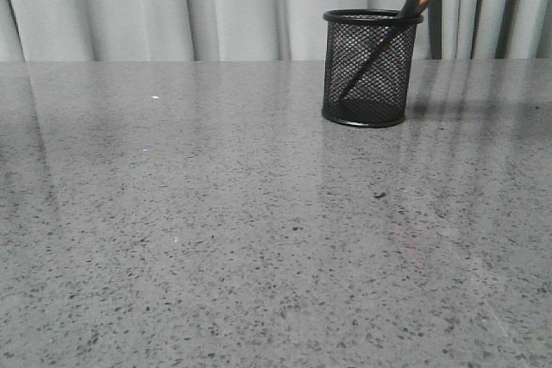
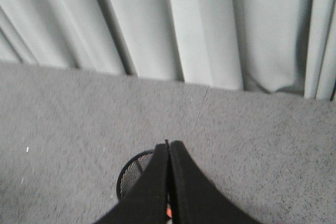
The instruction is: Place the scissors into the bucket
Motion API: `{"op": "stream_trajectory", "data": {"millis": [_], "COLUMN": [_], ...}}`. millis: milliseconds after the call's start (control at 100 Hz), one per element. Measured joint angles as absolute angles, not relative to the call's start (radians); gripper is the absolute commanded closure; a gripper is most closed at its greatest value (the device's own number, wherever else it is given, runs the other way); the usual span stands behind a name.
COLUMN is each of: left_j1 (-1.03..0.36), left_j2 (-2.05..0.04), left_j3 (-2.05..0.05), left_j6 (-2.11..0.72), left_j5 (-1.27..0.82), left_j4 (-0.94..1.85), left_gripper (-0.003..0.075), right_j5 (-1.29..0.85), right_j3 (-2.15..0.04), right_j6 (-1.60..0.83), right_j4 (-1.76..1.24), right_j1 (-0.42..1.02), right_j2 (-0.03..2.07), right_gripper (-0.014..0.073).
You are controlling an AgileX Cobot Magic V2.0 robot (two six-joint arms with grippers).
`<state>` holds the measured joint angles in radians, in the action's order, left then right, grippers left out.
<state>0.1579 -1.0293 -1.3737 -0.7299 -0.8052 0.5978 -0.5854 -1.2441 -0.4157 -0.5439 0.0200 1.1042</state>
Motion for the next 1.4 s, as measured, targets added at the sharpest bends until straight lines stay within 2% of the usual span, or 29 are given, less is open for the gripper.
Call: {"op": "stream_trajectory", "data": {"millis": [230, 350, 520, 870, 1400], "left_j1": [0.158, 0.156, 0.077, 0.013, 0.013], "left_j2": [-0.739, -0.594, -0.443, -0.232, -0.224], "left_j3": [-0.839, -0.646, -0.458, -0.309, -0.280], "left_j6": [-1.072, -1.185, -1.252, -1.275, -1.275], "left_j5": [-0.434, -0.372, -0.340, -0.264, -0.240], "left_j4": [0.891, 0.974, 1.060, 1.164, 1.199], "left_gripper": [0.0741, 0.0741, 0.0741, 0.0741, 0.0741], "right_j5": [-0.248, -0.168, -0.140, -0.148, -0.152], "right_j3": [-0.847, -0.695, -0.524, -0.301, -0.279], "right_j6": [-0.457, -0.471, -0.476, -0.478, -0.480], "right_j4": [-0.595, -0.595, -0.564, -0.558, -0.558], "right_j1": [0.020, 0.020, 0.020, 0.020, 0.020], "right_j2": [0.882, 0.762, 0.571, 0.268, 0.247], "right_gripper": [0.0664, 0.0664, 0.0664, 0.0664, 0.0664]}}
